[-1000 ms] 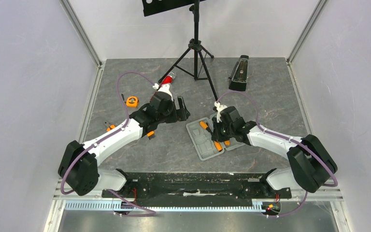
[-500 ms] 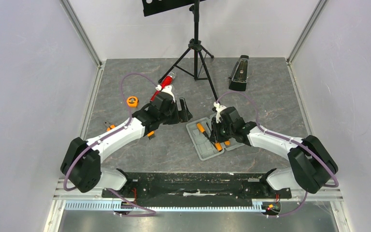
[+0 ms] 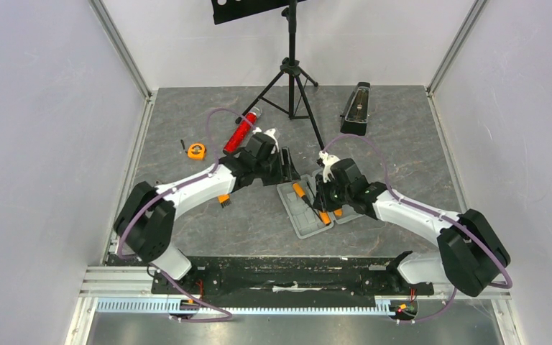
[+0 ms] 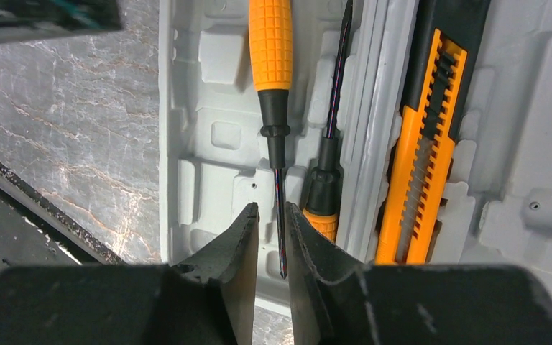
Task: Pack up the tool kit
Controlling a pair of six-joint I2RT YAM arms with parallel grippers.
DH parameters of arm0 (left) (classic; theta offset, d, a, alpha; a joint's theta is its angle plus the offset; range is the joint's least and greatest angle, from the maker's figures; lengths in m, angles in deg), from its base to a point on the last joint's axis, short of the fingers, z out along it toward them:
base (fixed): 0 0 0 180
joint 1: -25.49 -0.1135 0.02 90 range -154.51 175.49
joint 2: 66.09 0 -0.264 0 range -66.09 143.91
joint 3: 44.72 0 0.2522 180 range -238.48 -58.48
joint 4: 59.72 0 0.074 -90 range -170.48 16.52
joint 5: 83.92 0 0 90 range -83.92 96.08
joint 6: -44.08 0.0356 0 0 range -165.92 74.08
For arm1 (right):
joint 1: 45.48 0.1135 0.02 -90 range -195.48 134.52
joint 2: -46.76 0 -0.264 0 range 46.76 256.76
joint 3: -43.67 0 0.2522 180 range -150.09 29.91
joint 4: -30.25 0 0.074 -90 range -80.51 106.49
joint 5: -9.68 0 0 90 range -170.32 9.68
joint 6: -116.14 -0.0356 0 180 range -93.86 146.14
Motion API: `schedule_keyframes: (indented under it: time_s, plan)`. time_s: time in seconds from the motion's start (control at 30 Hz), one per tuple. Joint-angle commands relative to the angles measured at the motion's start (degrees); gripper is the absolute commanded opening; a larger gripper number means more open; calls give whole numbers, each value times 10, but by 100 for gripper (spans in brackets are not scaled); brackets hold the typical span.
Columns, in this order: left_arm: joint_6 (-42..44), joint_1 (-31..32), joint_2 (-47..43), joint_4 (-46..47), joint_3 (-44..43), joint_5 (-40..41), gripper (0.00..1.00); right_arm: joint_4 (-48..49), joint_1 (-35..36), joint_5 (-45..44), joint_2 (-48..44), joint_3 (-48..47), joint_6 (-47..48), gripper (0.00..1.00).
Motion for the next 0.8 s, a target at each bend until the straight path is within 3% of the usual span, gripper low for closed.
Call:
schedule_keyframes:
  time_s: [0.0, 0.37, 0.77]
  plan:
    - [-30, 11, 43, 21, -44, -39, 66, 5, 0, -3, -30, 14, 20, 22]
    - [-47, 16, 128, 11, -90, -19, 70, 24, 1, 41, -18, 28, 38, 22]
    - [-51, 16, 173, 3, -118, -32, 67, 32, 1, 71, -1, 36, 48, 21]
